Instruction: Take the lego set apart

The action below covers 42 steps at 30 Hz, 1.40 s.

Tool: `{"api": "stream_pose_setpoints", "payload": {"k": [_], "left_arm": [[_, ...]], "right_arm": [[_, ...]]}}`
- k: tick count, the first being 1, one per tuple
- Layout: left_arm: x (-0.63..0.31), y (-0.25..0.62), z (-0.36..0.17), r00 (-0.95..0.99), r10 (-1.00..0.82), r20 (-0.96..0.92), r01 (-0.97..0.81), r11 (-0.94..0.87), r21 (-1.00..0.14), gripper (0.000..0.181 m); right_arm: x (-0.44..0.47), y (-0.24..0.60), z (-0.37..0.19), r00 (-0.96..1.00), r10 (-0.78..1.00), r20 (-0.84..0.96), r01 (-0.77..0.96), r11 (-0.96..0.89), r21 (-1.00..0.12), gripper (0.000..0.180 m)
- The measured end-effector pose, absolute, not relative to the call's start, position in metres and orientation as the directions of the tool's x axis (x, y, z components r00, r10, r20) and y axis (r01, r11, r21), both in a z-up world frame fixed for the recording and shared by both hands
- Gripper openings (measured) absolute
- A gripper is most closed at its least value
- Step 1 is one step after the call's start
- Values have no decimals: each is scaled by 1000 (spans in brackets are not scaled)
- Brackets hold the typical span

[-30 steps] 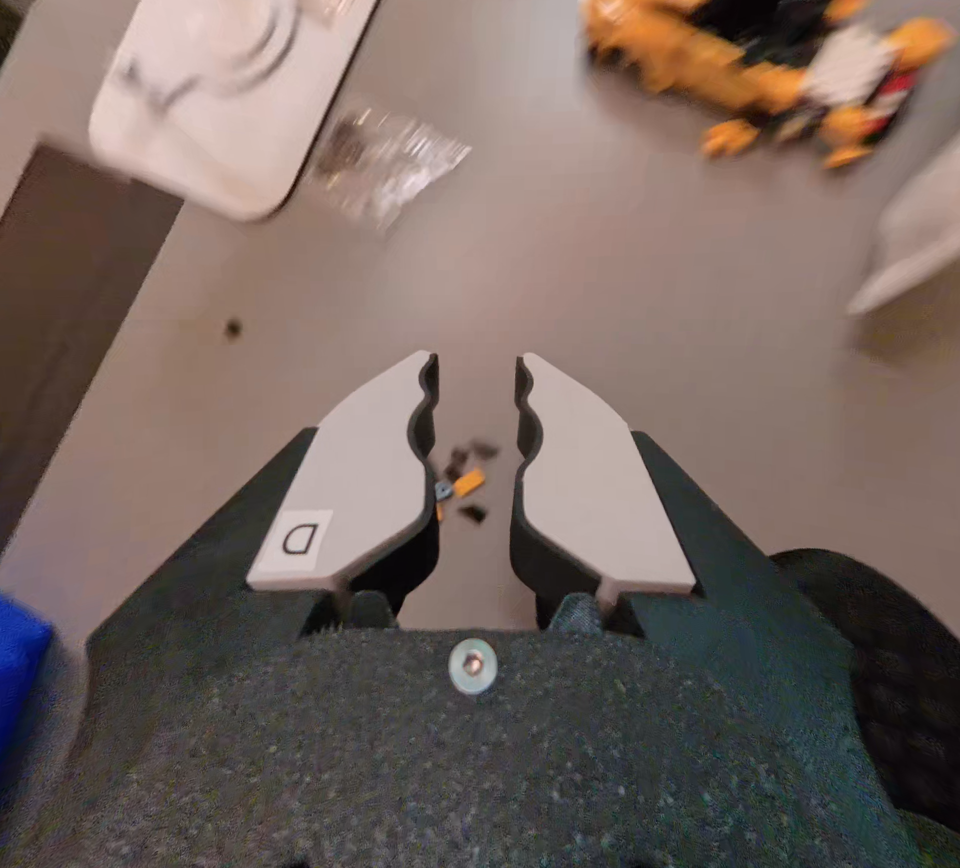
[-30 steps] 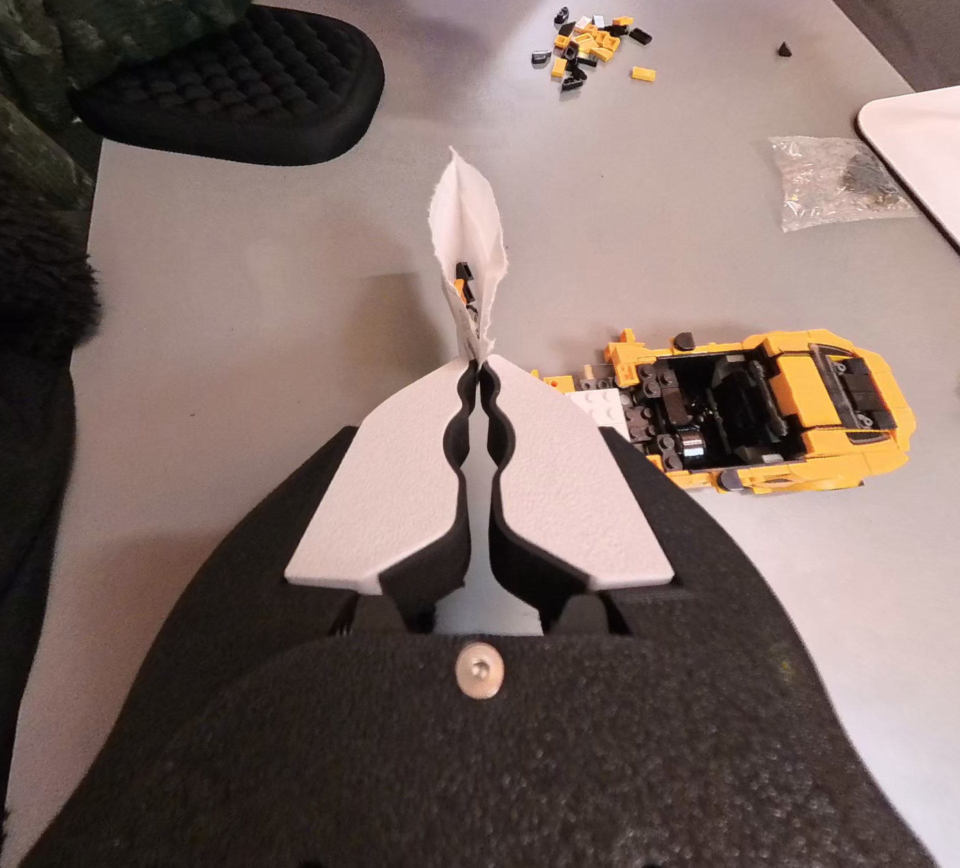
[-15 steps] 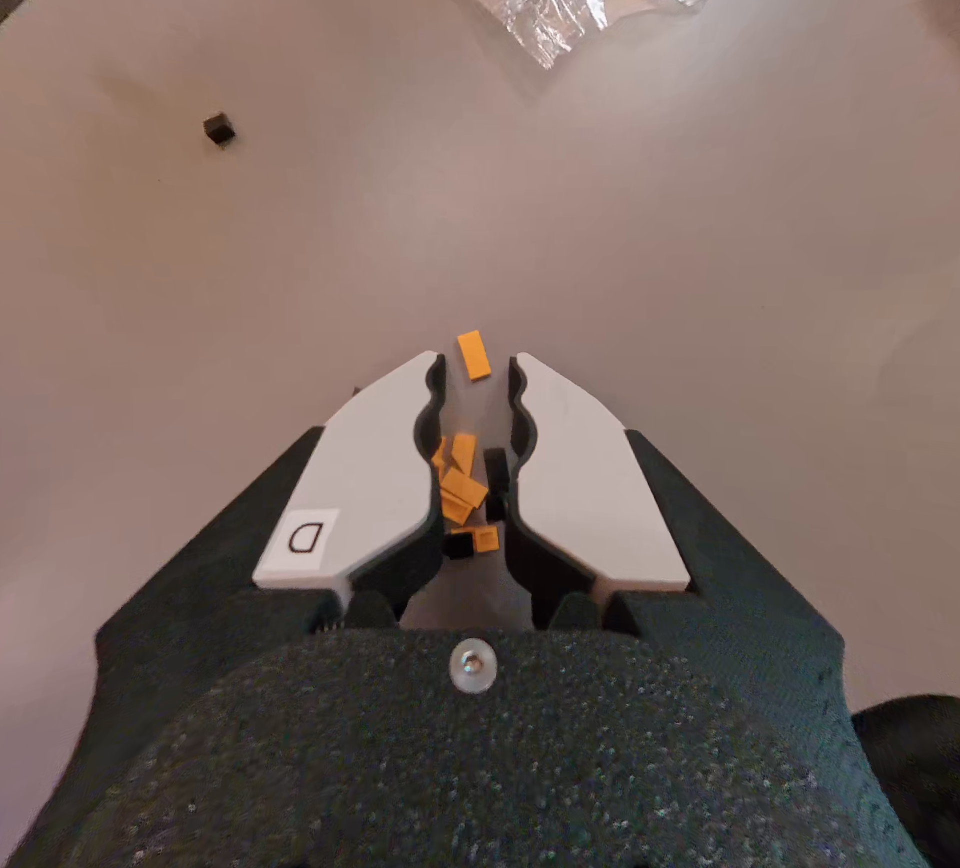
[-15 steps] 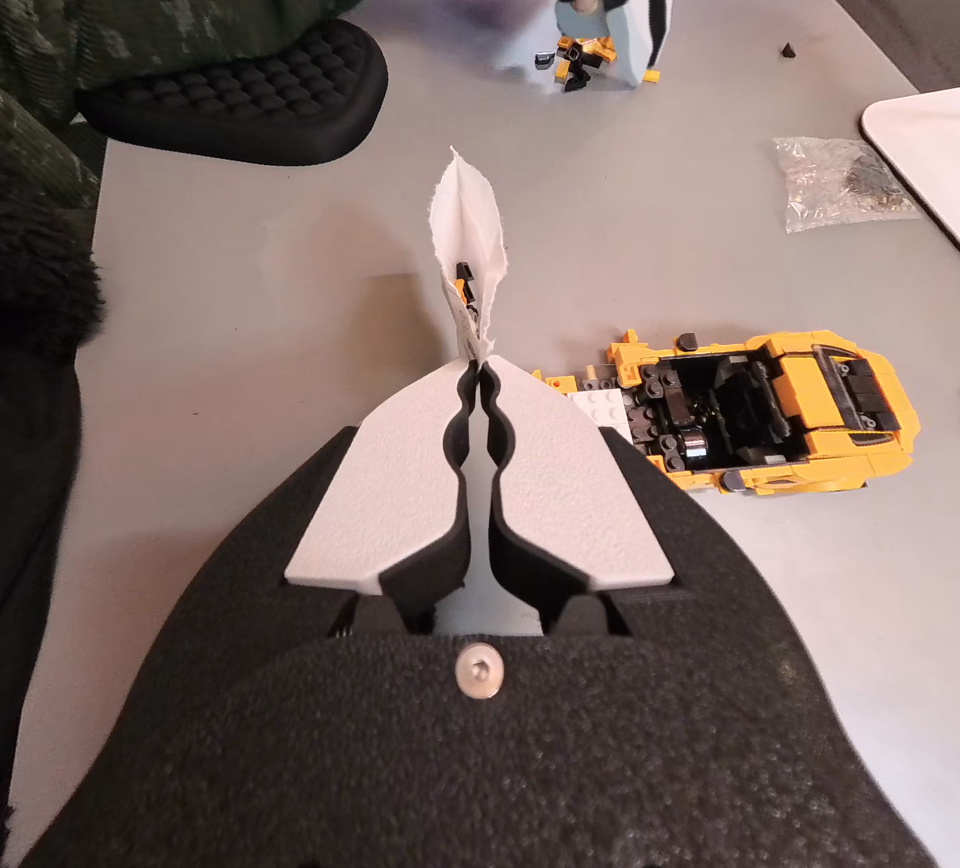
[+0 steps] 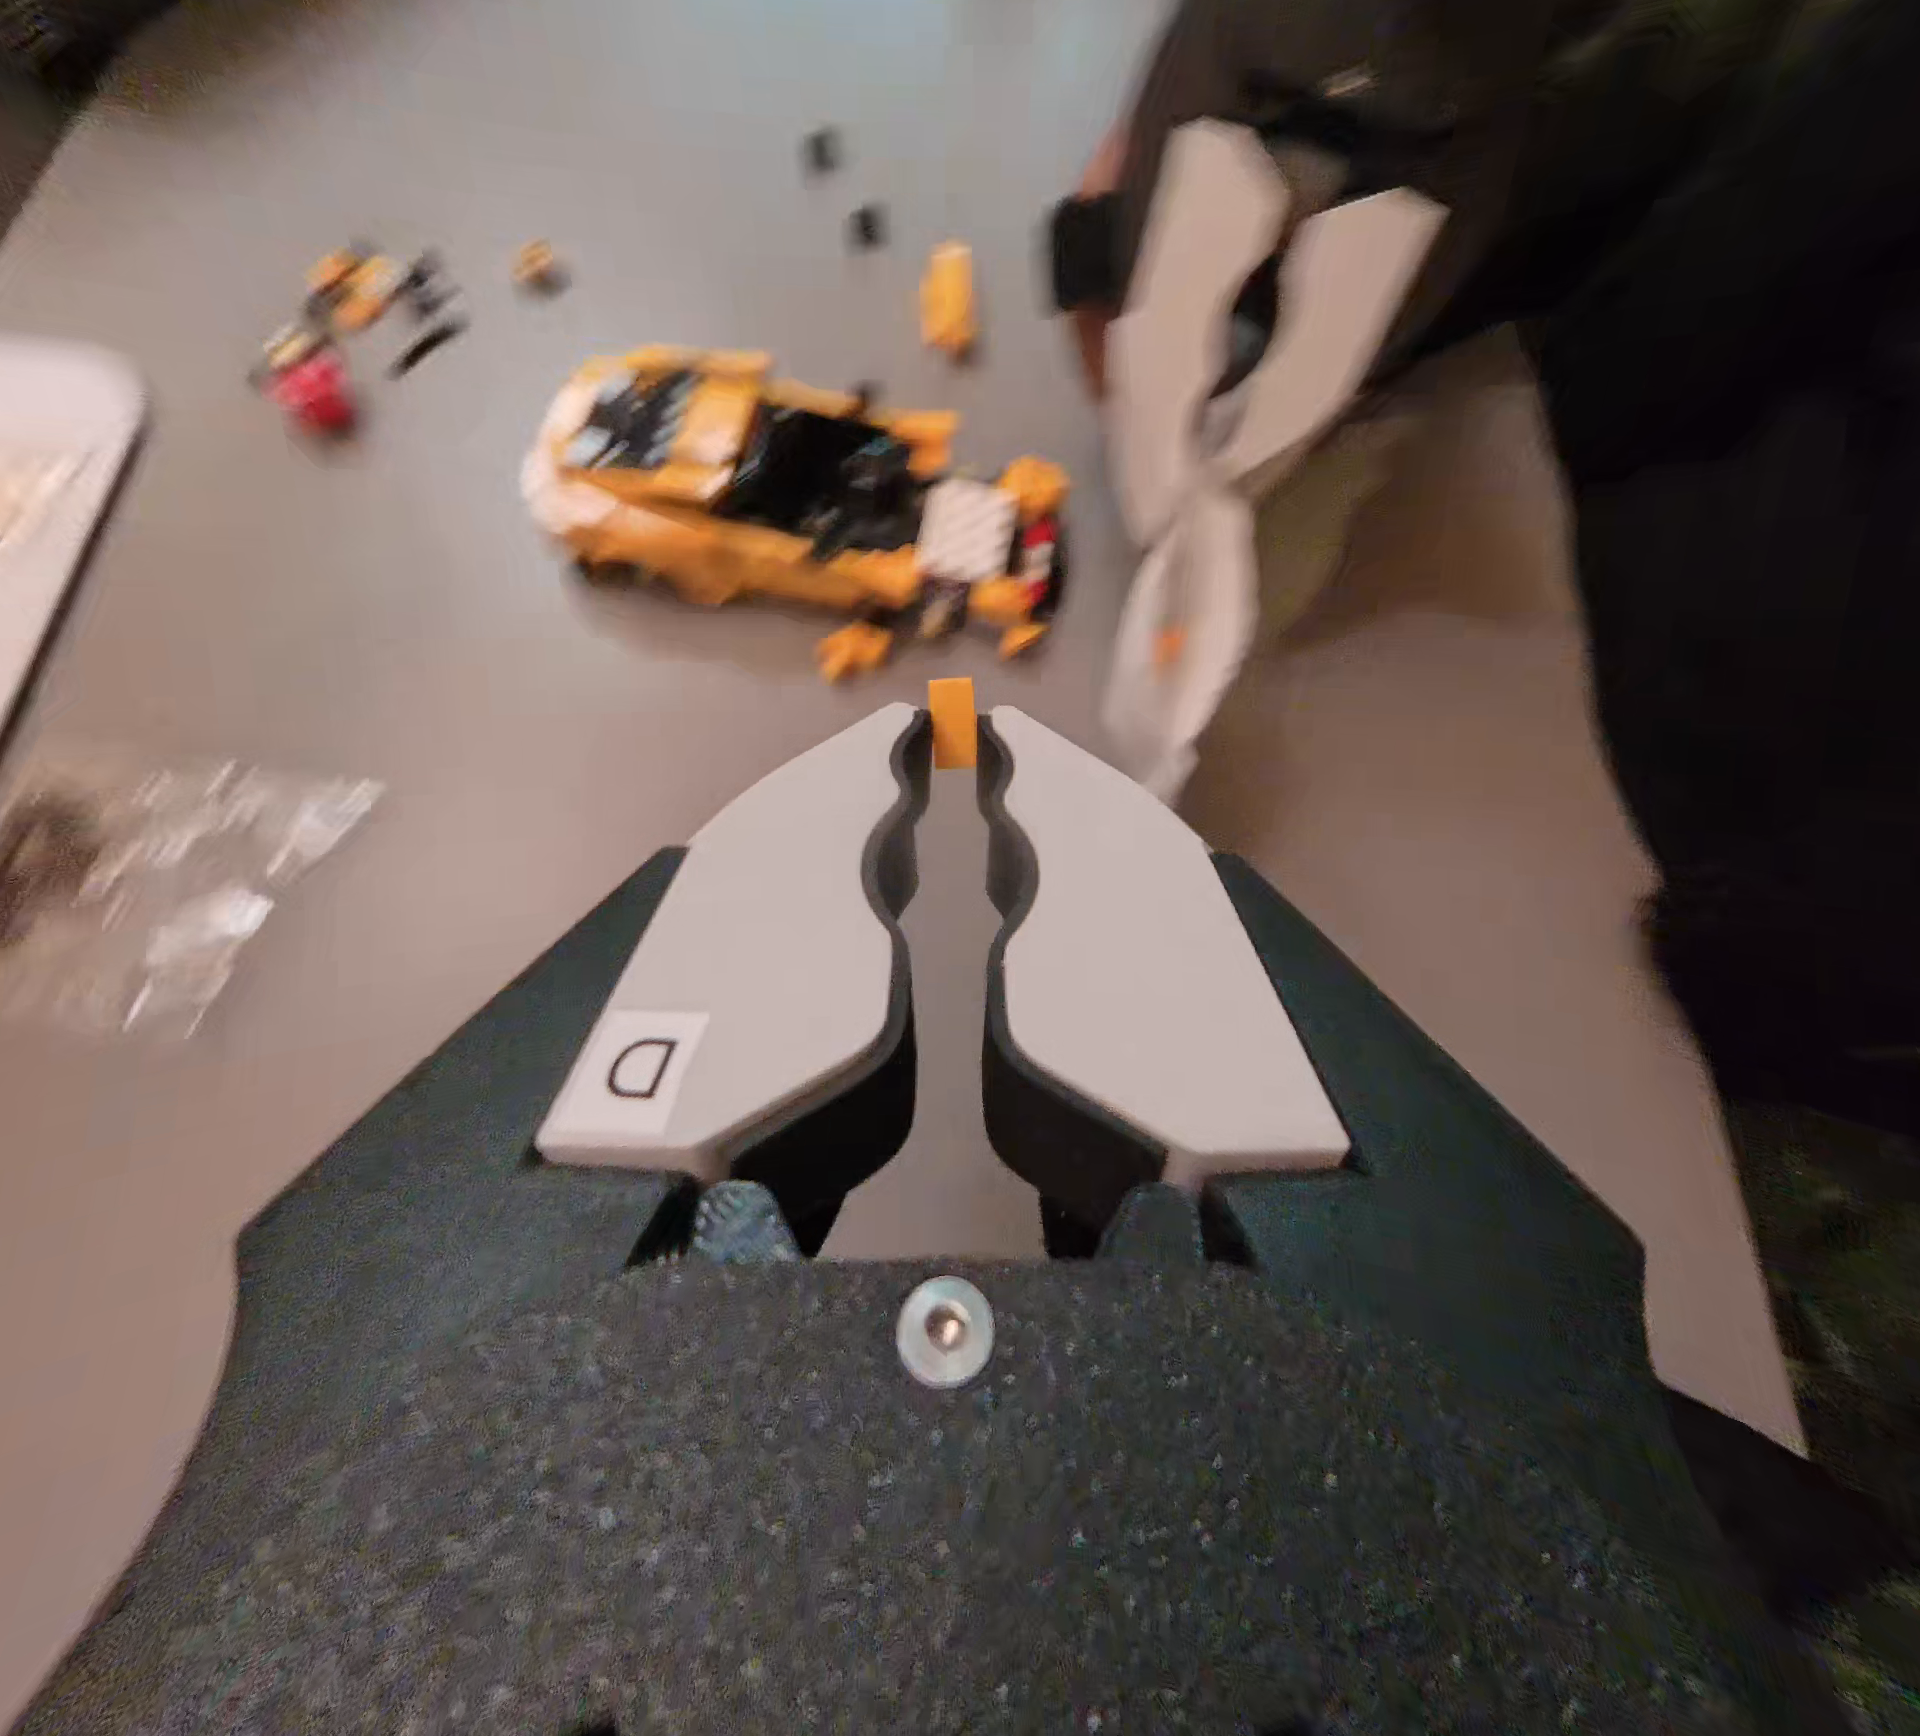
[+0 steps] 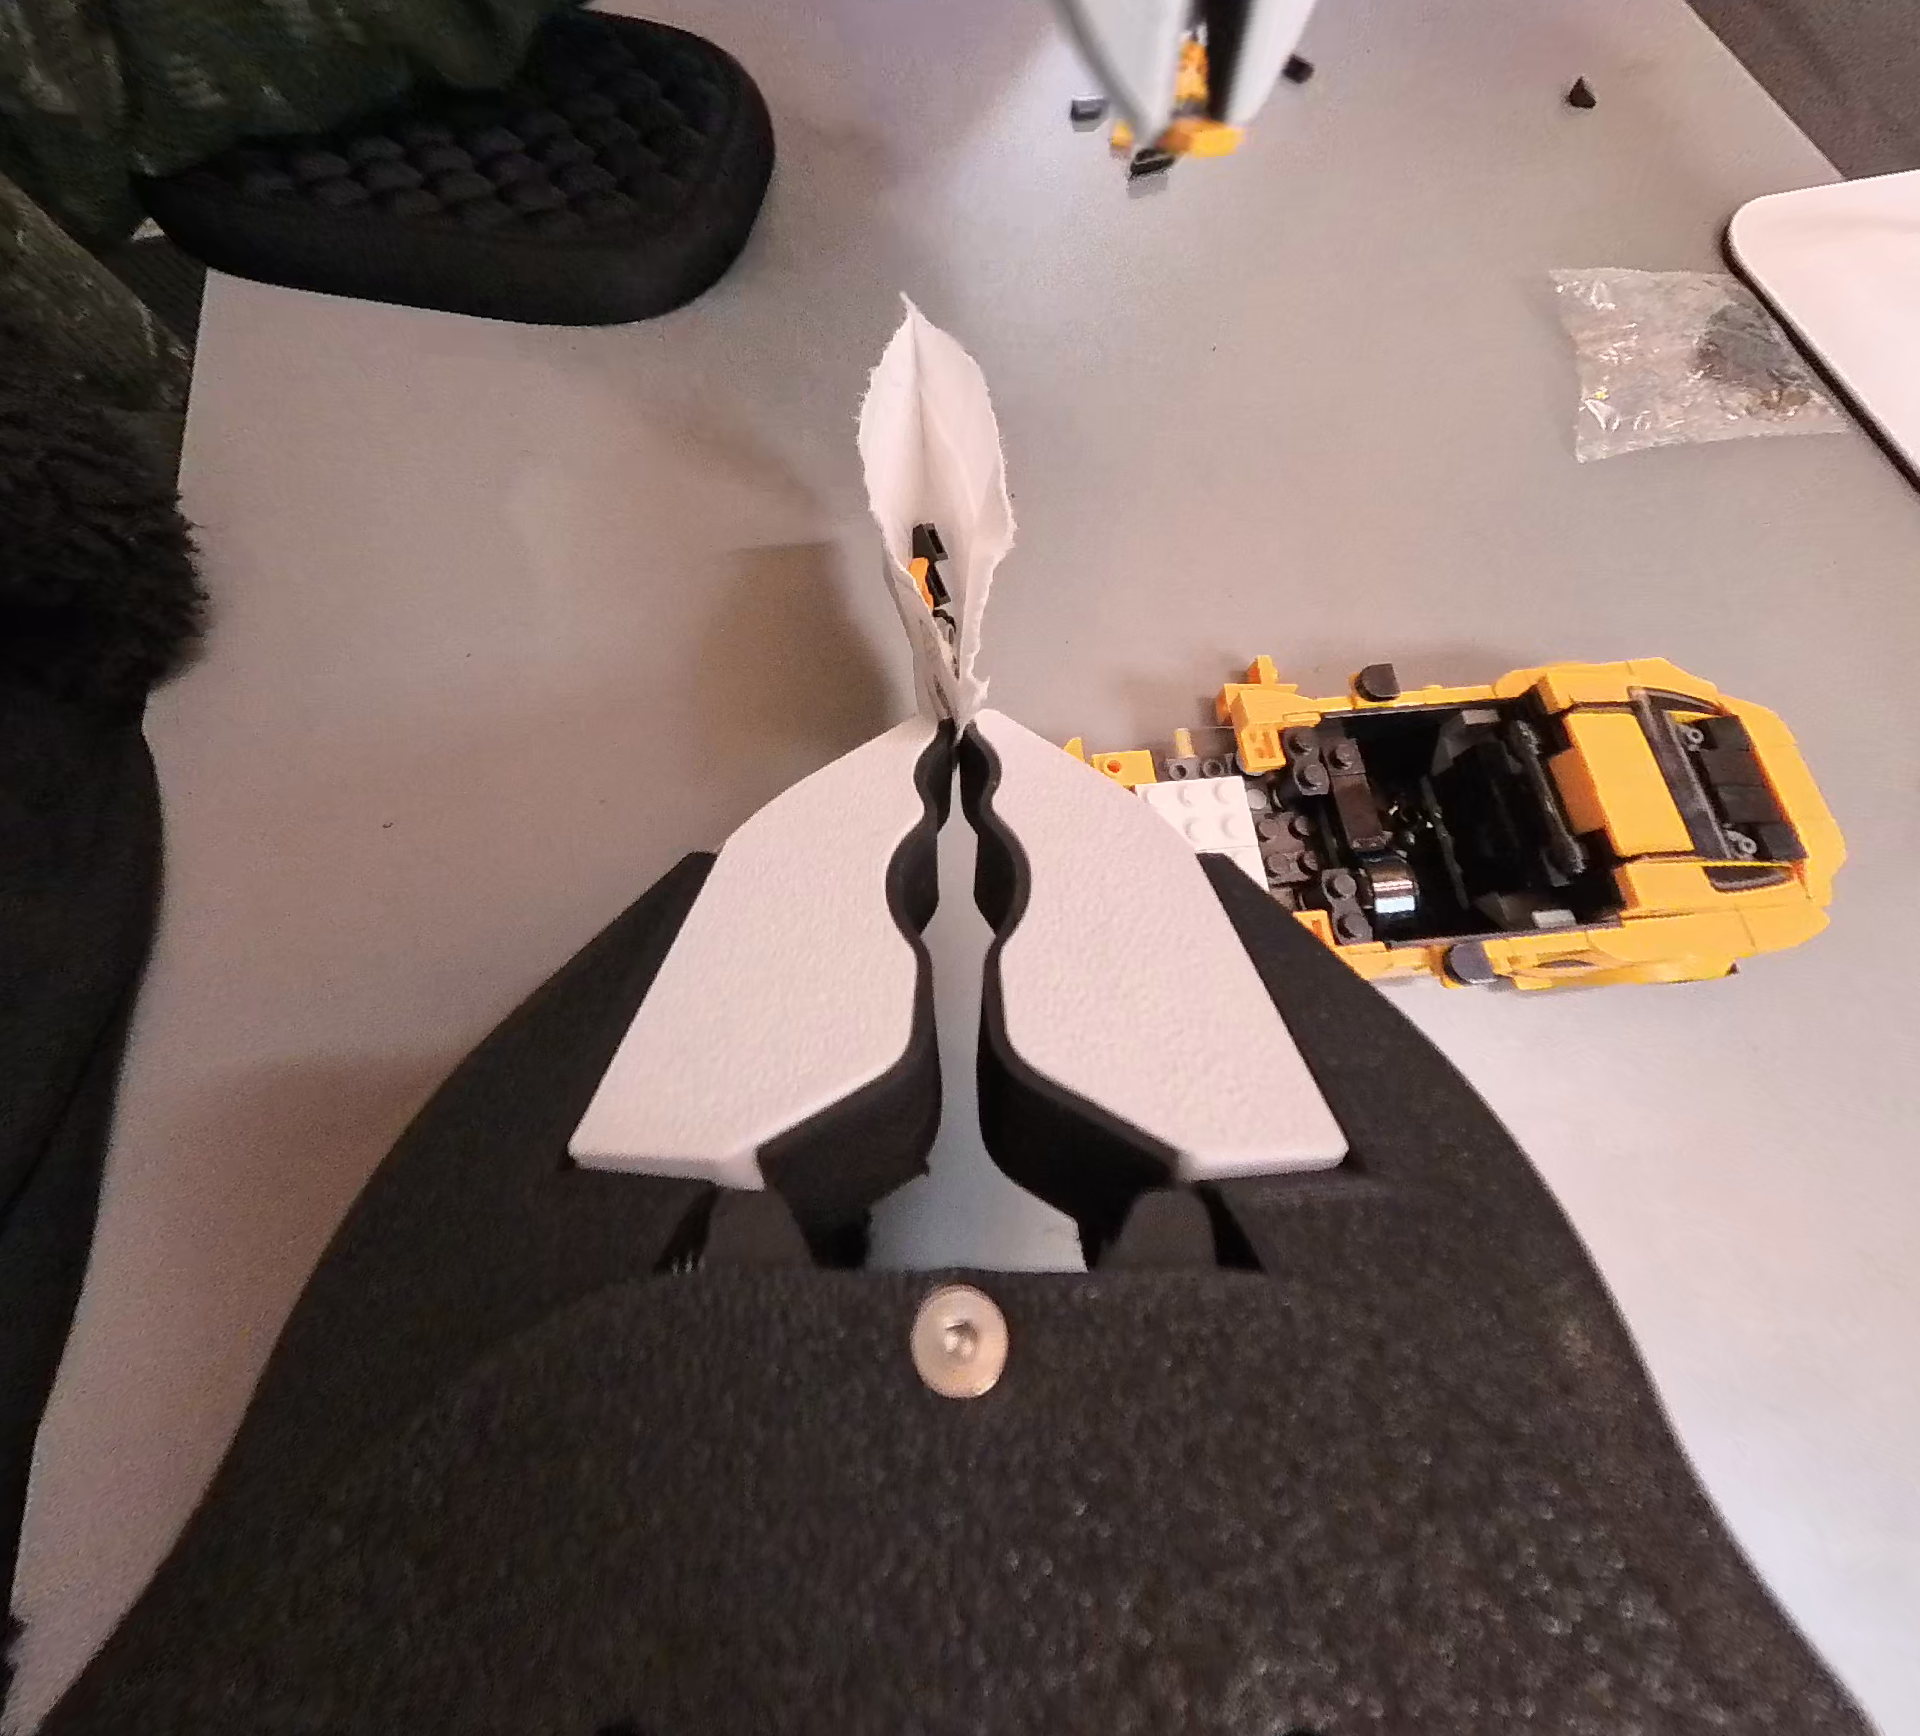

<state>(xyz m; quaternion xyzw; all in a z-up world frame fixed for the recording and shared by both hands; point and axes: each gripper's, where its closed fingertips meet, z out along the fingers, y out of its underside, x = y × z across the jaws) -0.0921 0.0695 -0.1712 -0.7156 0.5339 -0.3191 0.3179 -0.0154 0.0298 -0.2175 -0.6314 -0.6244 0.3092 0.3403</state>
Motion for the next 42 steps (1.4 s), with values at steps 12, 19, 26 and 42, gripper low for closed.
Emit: {"api": "stream_pose_setpoints", "payload": {"k": [12, 19, 26, 42], "left_arm": [[-46, 28, -183, 37, -996, 82, -671, -86, -737, 14], [-107, 71, -171, 302, -952, -48, -689, -183, -702, 16], [-245, 127, -213, 731, -677, -83, -595, -573, -563, 33], [-316, 162, -265, 943, -332, -11, -300, -836, -459, 32]], "right_arm": [[-15, 30, -215, 30, 999, 40, 573, 15, -819, 1], [-15, 31, -215, 31, 999, 37, 573, 13, -820, 1], [-16, 29, -220, 20, 999, 31, 586, 13, -810, 1], [-16, 28, -222, 19, 1000, 24, 589, 8, -808, 1]]}}
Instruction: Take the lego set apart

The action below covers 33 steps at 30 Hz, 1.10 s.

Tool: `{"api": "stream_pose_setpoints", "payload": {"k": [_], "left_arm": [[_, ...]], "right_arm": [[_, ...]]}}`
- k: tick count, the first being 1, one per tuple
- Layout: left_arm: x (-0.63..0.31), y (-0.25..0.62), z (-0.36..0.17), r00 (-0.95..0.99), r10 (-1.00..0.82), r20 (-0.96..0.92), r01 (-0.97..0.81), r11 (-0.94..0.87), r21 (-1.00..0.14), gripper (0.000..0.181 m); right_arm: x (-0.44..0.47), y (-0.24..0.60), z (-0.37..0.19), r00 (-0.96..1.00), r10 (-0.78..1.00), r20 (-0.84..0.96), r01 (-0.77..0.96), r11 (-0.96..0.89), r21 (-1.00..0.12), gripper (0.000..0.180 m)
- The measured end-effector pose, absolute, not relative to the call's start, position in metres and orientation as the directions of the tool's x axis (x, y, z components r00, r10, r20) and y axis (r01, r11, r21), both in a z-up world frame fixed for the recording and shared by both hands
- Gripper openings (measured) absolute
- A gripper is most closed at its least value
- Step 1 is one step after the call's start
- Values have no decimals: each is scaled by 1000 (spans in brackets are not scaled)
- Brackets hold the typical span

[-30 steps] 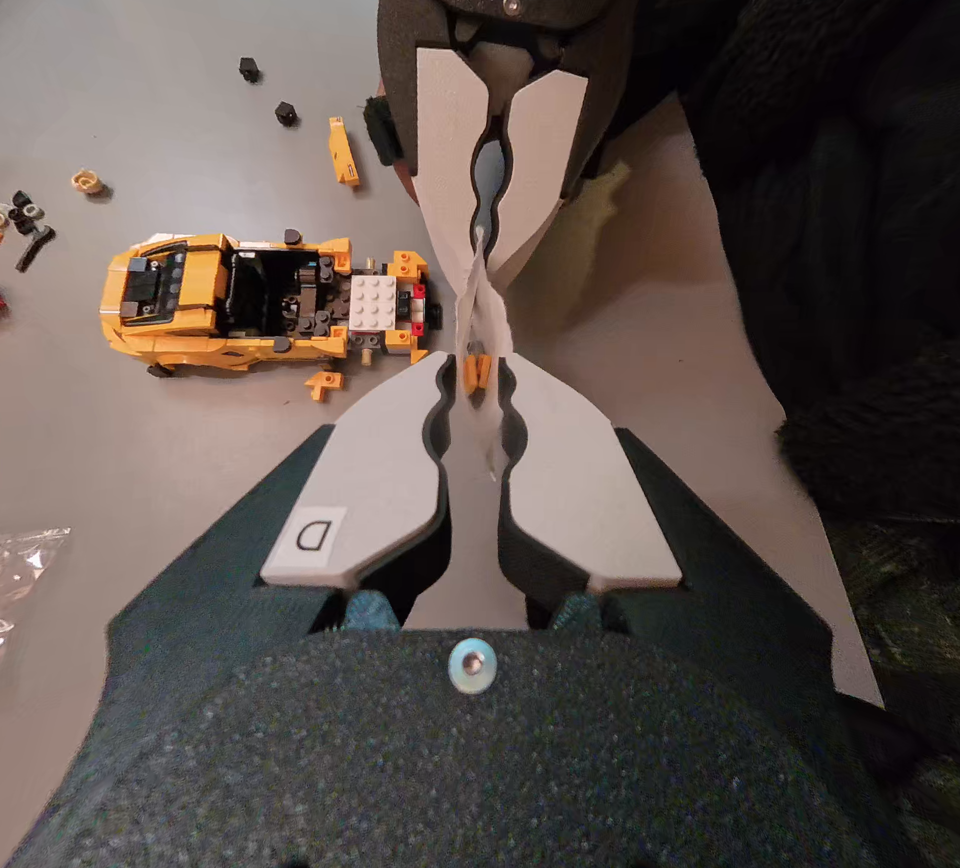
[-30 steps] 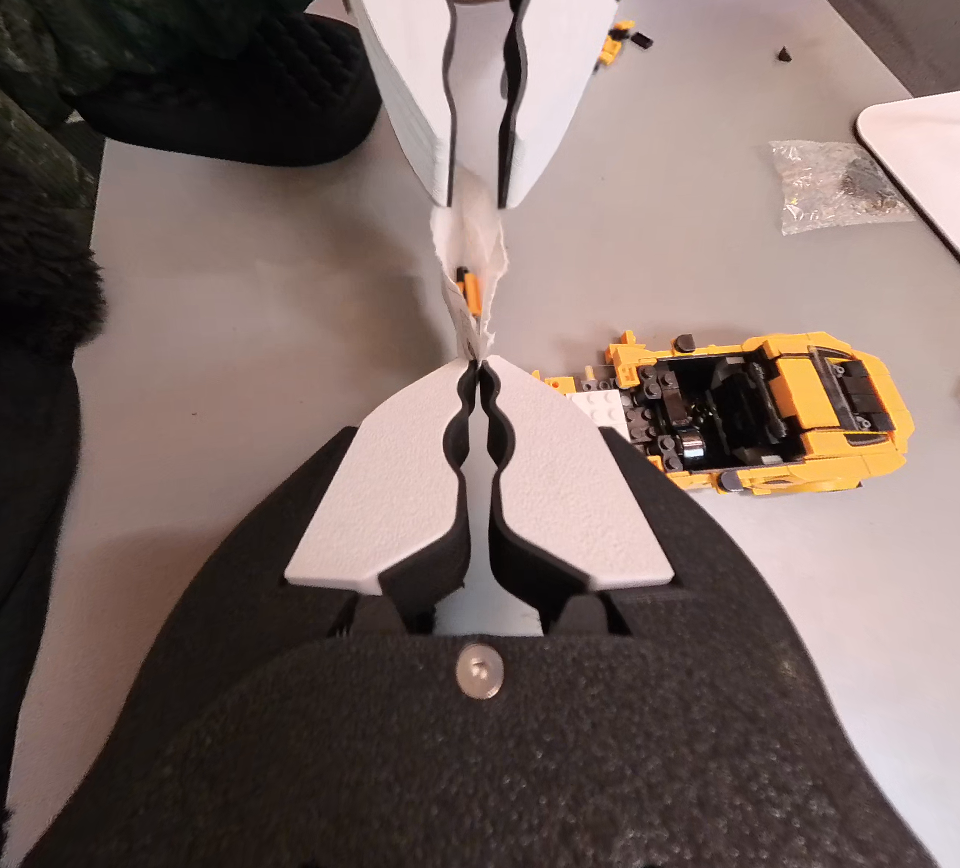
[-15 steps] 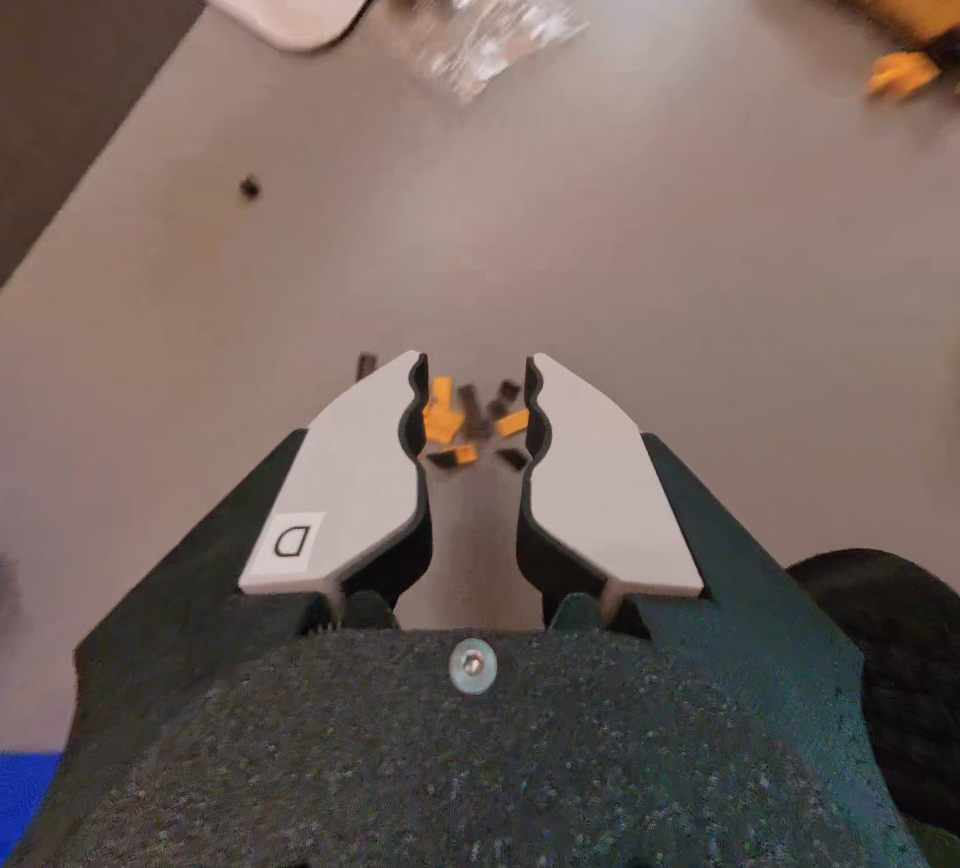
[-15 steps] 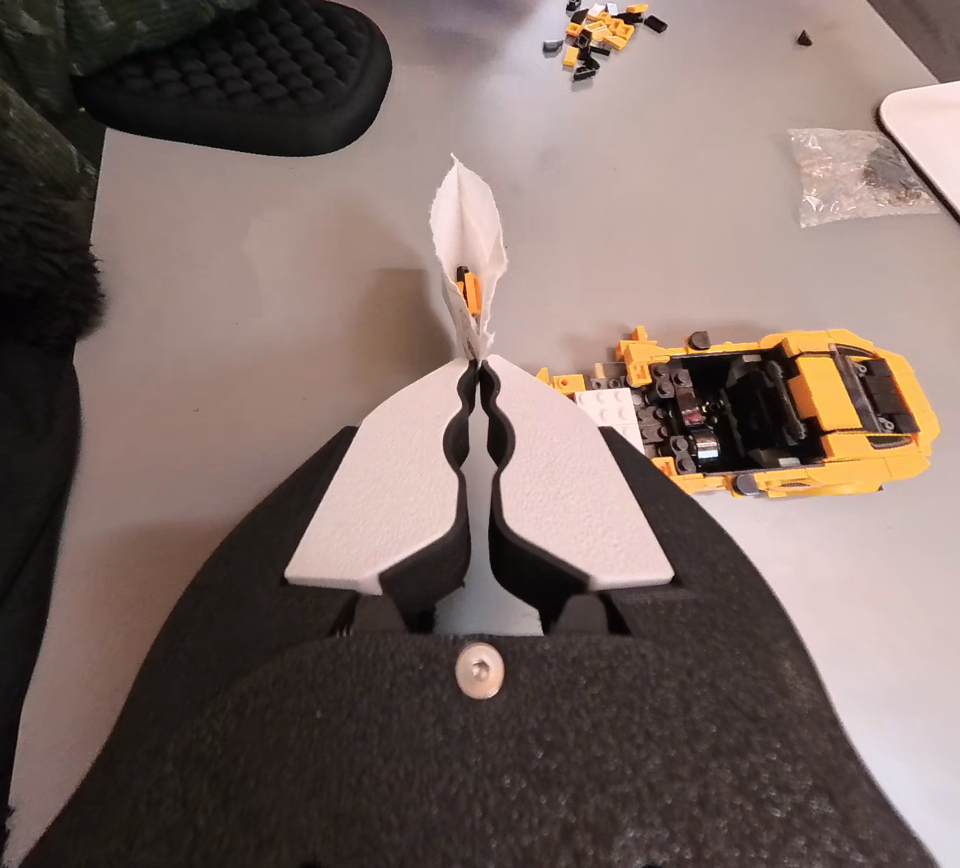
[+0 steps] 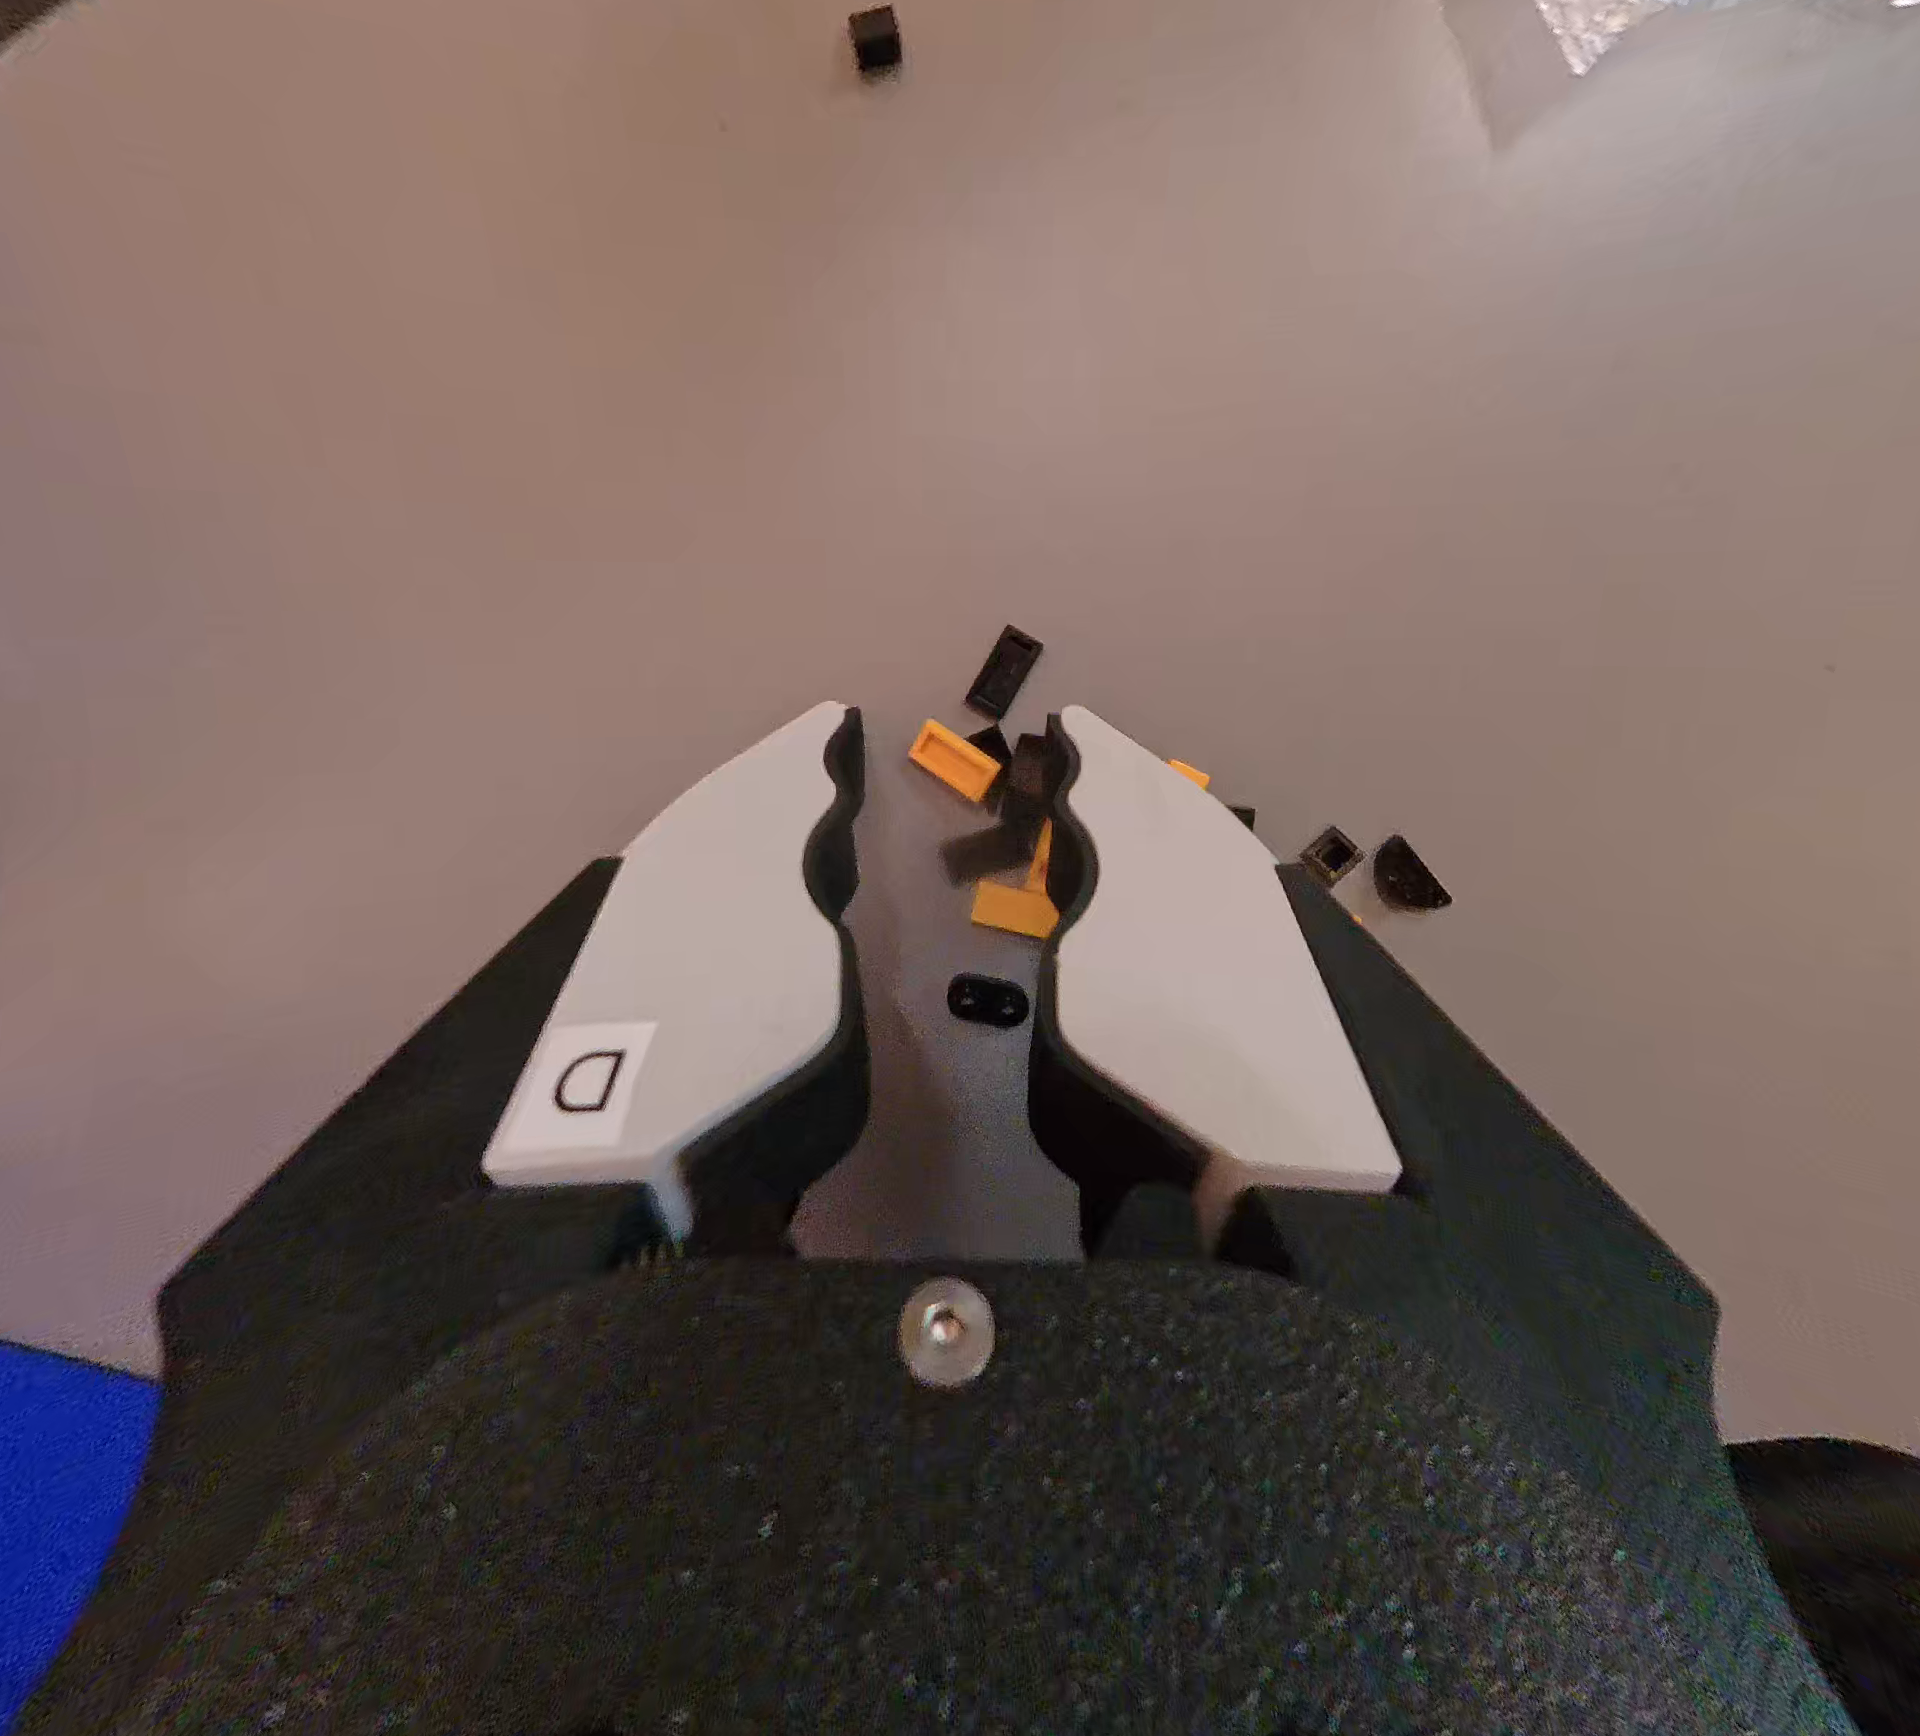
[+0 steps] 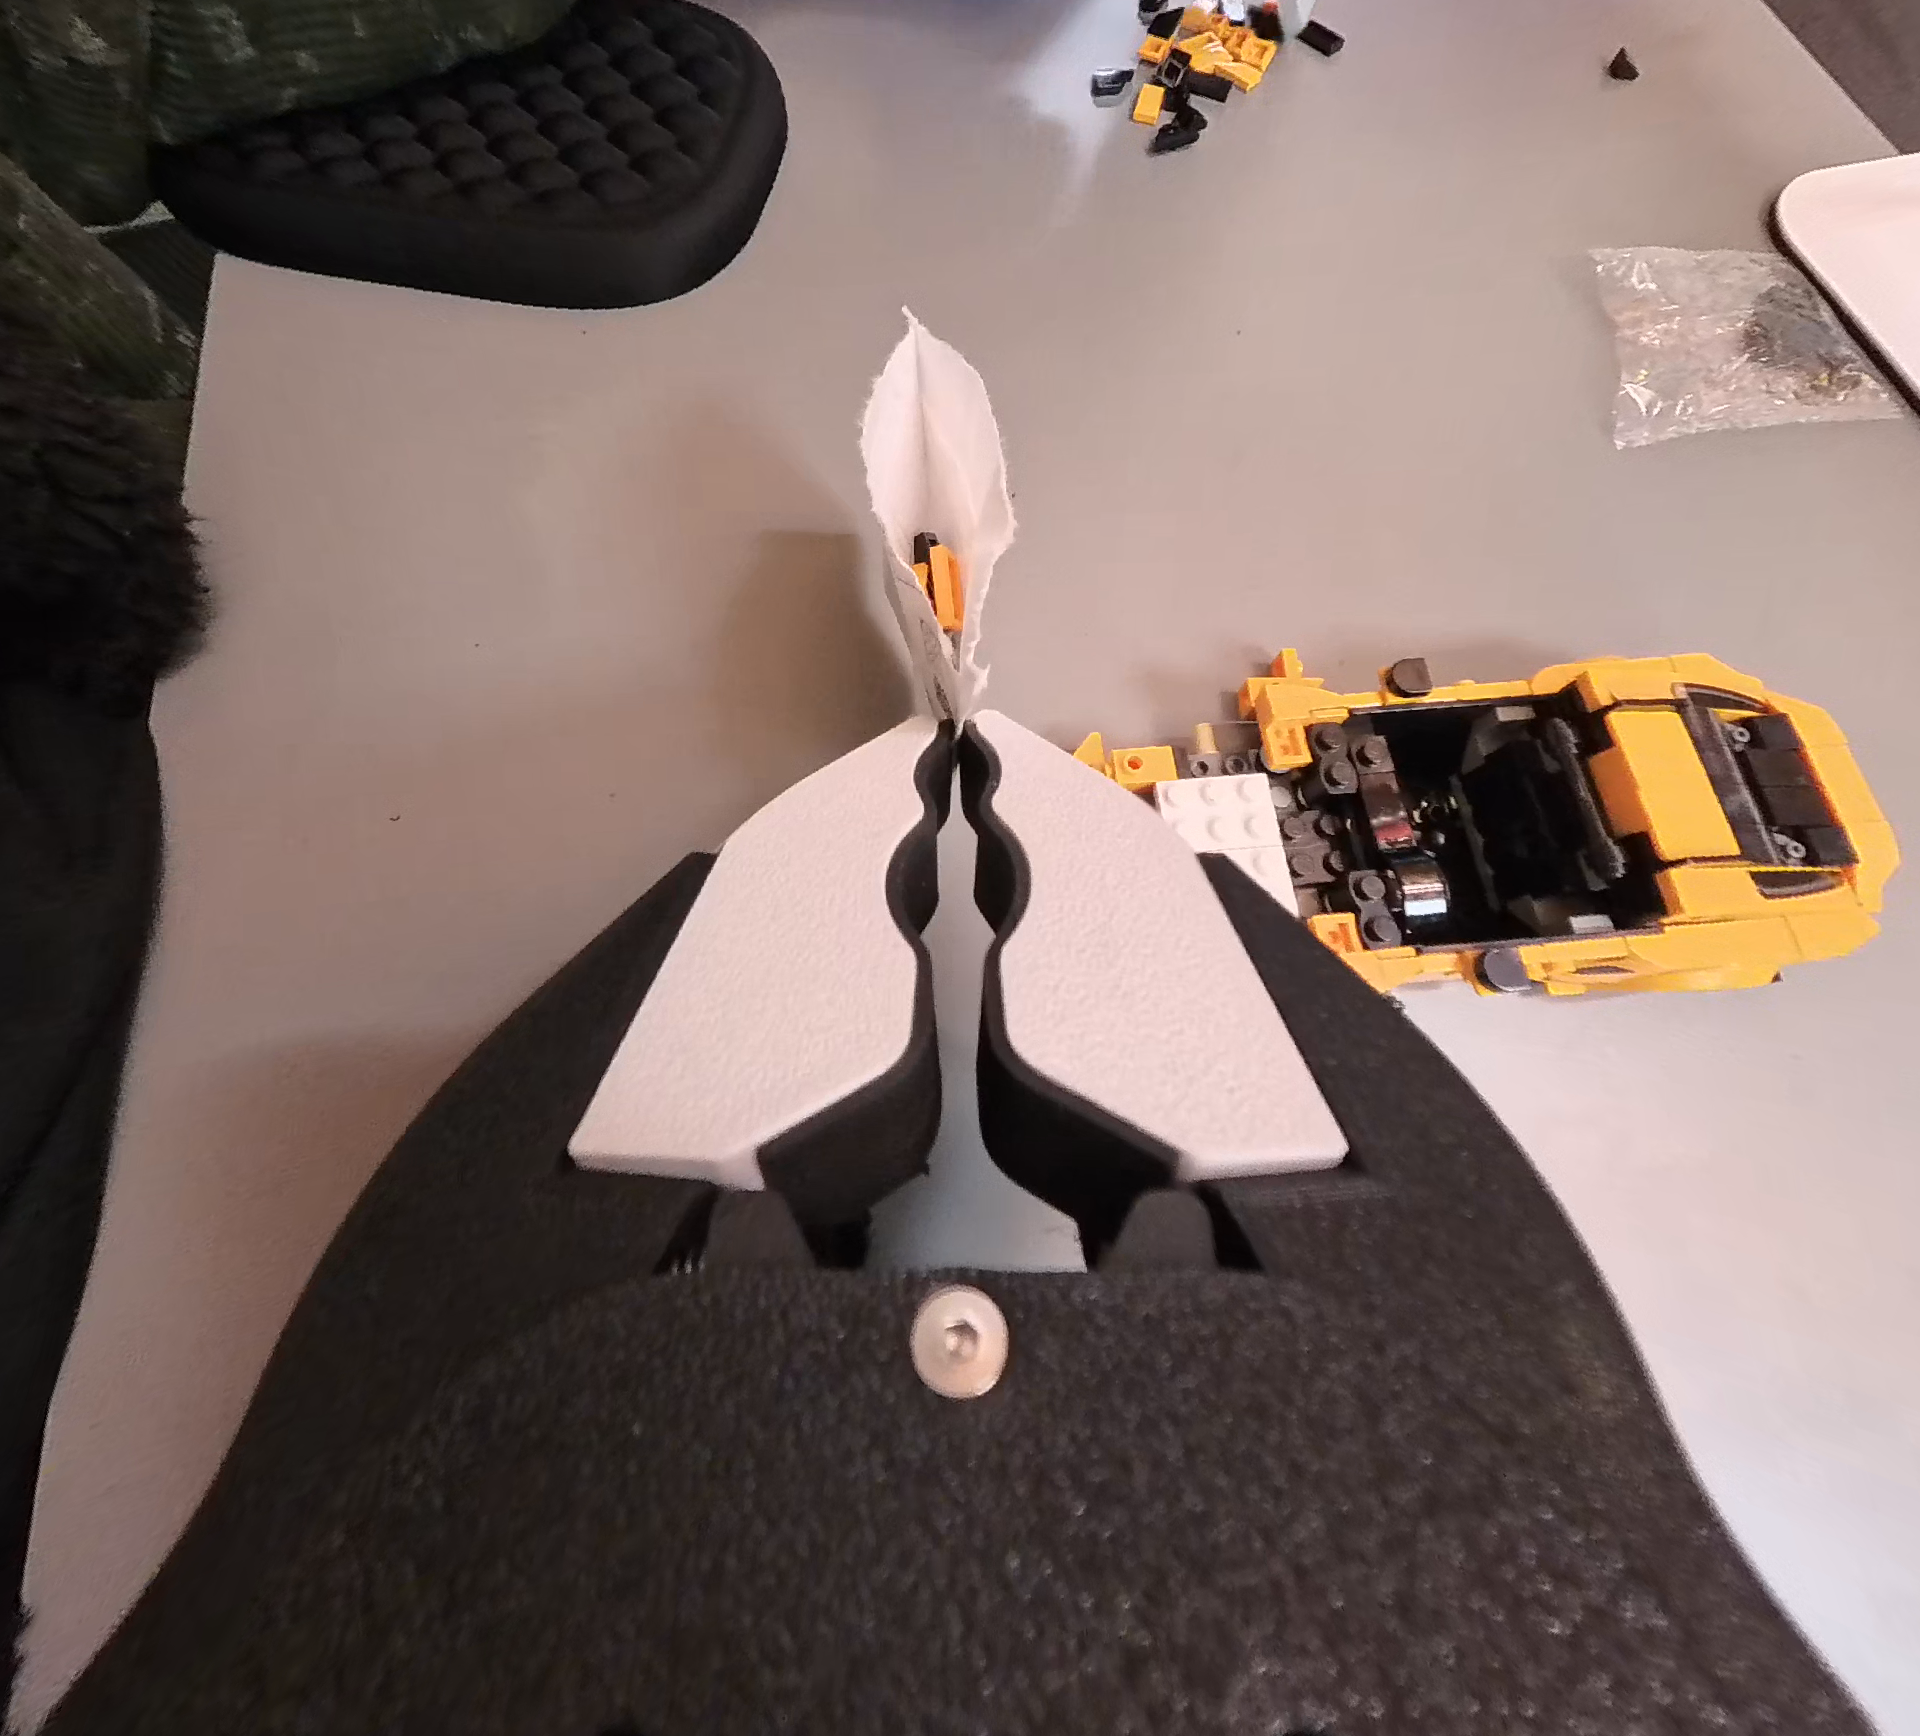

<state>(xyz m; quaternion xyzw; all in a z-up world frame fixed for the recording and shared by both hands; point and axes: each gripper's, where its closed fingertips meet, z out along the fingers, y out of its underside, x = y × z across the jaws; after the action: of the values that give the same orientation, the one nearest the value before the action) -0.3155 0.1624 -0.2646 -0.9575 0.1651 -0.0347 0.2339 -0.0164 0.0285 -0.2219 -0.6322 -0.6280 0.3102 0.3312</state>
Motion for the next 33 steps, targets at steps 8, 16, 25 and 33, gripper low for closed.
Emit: {"api": "stream_pose_setpoints", "payload": {"k": [8, 16, 25, 33], "left_arm": [[-316, 156, -269, 964, -257, 76, -200, -879, -432, 22], [-311, 156, -267, 949, -311, 52, -256, -856, -449, 6], [-208, 129, -192, 722, -649, 240, -355, -645, -677, 6], [-71, 46, -160, 244, -946, 214, -594, -320, -738, 7]], "right_arm": [[-16, 28, -221, 18, 1000, 23, 585, 8, -811, 1], [-16, 29, -219, 23, 999, 29, 582, 11, -813, 1], [-16, 29, -218, 25, 999, 29, 577, 10, -817, 1], [-16, 30, -217, 30, 999, 36, 574, 12, -819, 1]]}}
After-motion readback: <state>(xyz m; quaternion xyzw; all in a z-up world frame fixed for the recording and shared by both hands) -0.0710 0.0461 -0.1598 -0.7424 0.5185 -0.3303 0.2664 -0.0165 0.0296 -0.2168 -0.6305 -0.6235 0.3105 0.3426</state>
